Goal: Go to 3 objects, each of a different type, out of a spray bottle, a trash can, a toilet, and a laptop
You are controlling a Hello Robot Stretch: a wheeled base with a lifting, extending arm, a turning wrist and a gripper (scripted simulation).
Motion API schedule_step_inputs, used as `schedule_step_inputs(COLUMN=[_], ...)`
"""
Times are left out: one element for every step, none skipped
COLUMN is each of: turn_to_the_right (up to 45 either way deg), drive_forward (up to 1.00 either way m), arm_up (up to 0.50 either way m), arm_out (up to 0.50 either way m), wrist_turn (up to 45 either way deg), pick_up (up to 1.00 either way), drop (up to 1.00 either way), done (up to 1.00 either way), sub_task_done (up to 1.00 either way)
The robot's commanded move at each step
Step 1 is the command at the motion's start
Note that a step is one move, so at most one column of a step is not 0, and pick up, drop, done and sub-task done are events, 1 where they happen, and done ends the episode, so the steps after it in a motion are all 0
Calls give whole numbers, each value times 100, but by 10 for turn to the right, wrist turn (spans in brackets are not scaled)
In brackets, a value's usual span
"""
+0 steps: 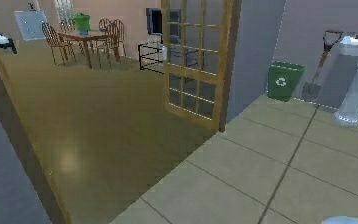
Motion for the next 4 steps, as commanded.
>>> schedule_step_inputs(turn_to_the_right=[0, 450, 150, 0], drive_forward=[75, 0, 0, 40], arm_up=[0, 0, 0, 0], arm_out=[0, 0, 0, 0], wrist_turn=[0, 0, 0, 0], pick_up=[0, 0, 0, 0], drop=[0, 0, 0, 0], done=[0, 0, 0, 0], sub_task_done=[0, 0, 0, 0])
